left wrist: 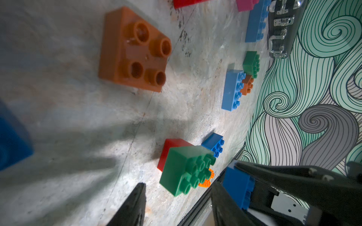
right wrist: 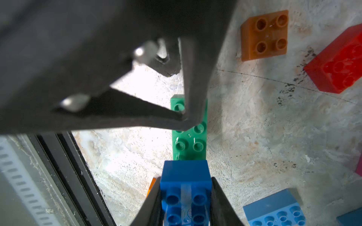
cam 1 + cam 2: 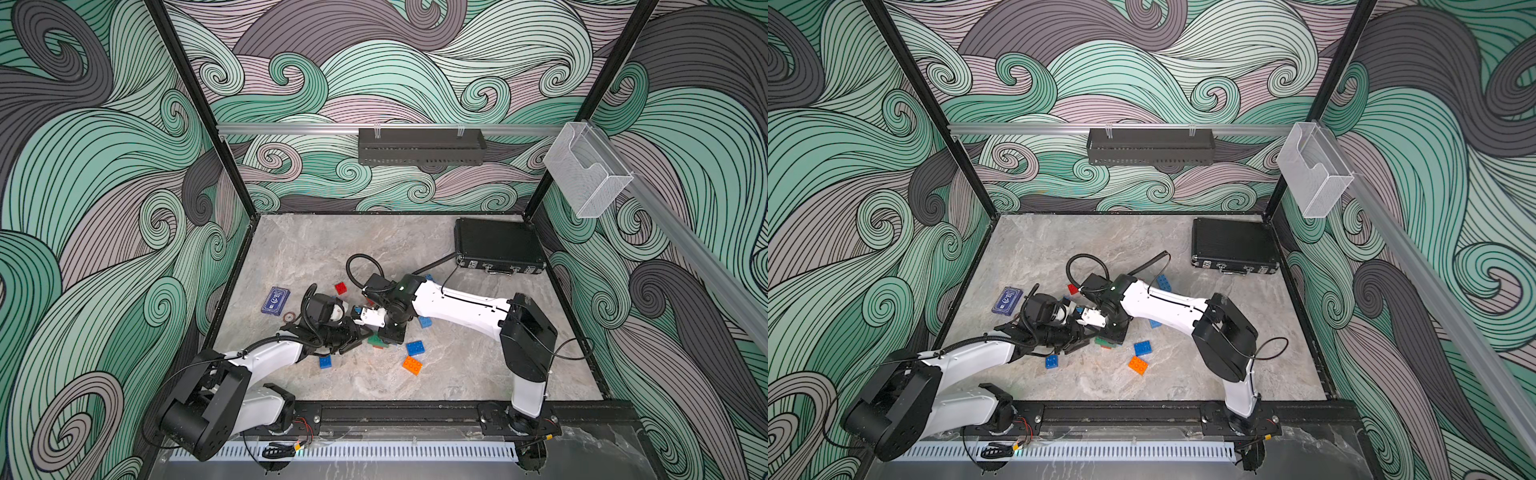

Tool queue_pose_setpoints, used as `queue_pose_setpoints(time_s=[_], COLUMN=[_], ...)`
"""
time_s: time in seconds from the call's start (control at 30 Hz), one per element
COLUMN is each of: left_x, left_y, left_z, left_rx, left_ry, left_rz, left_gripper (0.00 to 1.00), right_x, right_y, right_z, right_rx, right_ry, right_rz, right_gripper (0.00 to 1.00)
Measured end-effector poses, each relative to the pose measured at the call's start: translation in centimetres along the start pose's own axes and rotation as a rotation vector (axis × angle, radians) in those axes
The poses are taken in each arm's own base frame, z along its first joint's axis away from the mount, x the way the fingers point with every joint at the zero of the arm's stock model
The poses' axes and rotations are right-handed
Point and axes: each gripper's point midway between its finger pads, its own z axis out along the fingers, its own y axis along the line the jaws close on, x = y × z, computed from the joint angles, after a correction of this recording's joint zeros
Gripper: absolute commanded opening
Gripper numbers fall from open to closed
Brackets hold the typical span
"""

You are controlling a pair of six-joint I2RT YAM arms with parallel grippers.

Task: Assemble a heart with lego
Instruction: Assemble the lego brick with the lego brick.

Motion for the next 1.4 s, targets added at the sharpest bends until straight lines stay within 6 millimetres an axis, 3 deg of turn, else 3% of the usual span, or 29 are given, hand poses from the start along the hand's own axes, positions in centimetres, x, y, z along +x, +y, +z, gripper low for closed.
queue_pose_setpoints(time_s=[0.3, 1.4], left_x=[0.8, 0.5], left_y=[1.3, 1.2], left_z=[0.7, 1.4], left_rx=[0.030, 0.070], left_ry=[0.007, 0.001], left_rz=[-0.017, -0.020], left_gripper=[0.49, 0.46], right_x=[-0.6, -0.1], right_y=[0.0, -0.2], right_z=[0.4, 1.8], right_rx=[0.016, 0.028], right_ry=[-0.010, 0.030], right_rz=[0.015, 0.045], right_gripper=[0.31, 0.31])
